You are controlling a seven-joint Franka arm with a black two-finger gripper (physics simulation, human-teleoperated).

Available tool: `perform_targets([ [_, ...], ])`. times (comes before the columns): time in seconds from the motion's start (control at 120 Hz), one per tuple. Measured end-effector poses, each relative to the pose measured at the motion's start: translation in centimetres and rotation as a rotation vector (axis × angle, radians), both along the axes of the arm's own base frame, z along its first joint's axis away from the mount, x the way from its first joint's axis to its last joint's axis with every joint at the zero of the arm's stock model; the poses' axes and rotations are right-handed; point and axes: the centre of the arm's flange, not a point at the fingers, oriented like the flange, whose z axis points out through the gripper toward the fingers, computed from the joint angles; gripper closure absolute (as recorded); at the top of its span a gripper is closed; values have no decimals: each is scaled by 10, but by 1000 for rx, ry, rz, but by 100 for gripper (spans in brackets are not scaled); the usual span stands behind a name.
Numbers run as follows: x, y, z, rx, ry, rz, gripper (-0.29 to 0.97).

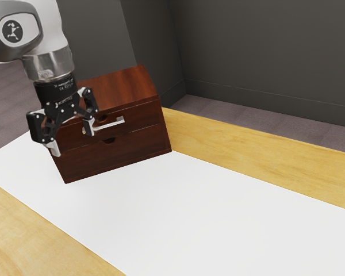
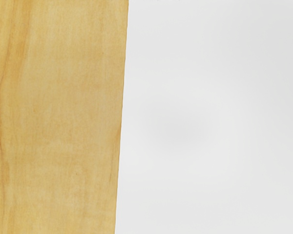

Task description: Pull the drawer handle with one arm to open the drawer

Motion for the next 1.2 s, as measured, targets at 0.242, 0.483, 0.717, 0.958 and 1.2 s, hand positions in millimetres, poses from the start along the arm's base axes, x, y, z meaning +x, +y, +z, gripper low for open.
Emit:
perform_targets([
  [0.242,-20,18,0,106,-1,69,0],
  [0.483,5,42,-31,188,14,121,0],
  [0.717,34,30,-48,166,-8,112,0],
  [0.958,54,2,-57,62,-44,82,0],
  [1.2,71,11,-63,48,-127,106,0],
])
